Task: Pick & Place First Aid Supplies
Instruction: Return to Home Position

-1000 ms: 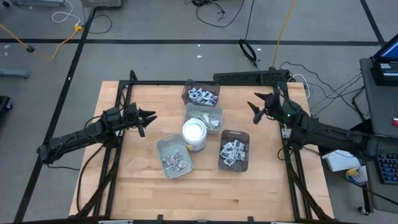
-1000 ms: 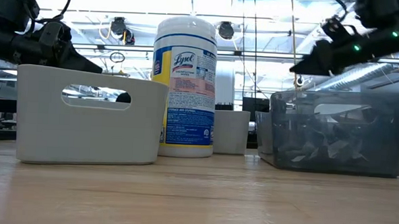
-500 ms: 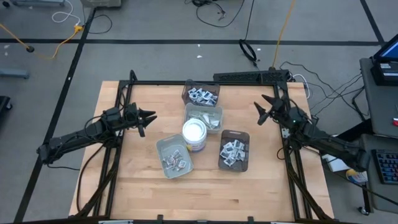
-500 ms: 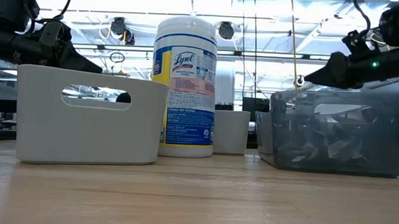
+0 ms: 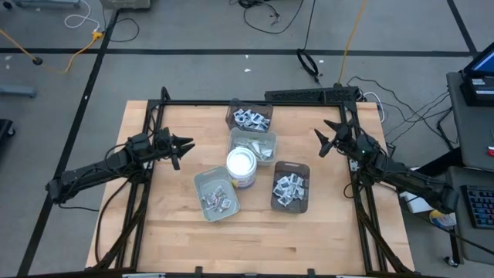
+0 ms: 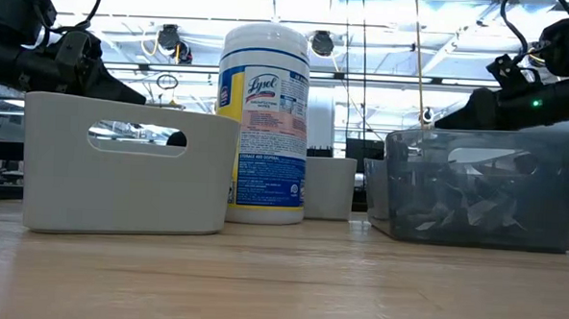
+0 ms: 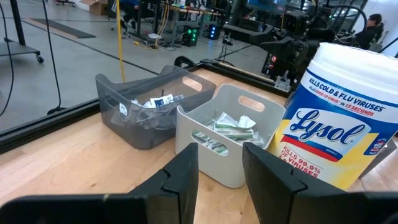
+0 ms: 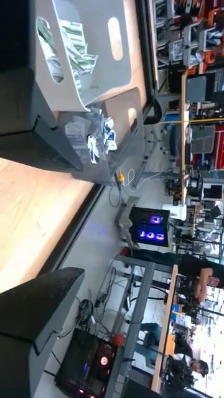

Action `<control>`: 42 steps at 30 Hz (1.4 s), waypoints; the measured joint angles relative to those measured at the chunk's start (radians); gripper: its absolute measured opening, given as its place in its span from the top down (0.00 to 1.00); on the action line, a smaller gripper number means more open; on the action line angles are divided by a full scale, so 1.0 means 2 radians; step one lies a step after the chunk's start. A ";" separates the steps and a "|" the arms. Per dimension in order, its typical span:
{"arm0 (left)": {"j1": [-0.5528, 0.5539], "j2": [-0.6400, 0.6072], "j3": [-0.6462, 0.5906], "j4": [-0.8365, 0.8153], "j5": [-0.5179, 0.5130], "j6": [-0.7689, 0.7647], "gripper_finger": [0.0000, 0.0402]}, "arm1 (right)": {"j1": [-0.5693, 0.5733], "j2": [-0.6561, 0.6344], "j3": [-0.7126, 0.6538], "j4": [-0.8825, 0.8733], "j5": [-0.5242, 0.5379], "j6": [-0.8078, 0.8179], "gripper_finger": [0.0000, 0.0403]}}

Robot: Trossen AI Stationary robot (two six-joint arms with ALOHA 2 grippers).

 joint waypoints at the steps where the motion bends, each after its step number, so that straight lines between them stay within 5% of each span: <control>1: 0.000 0.000 0.000 0.000 0.000 0.000 0.68 | 0.000 0.000 0.000 -0.001 0.000 0.000 0.36; 21: 0.000 0.000 0.000 0.000 0.000 0.000 0.68 | 0.000 -0.095 -0.002 -0.001 0.000 0.000 0.36; 42: 0.000 0.000 0.000 0.000 0.000 0.000 0.68 | 0.002 -0.095 -0.002 0.014 0.000 0.000 0.36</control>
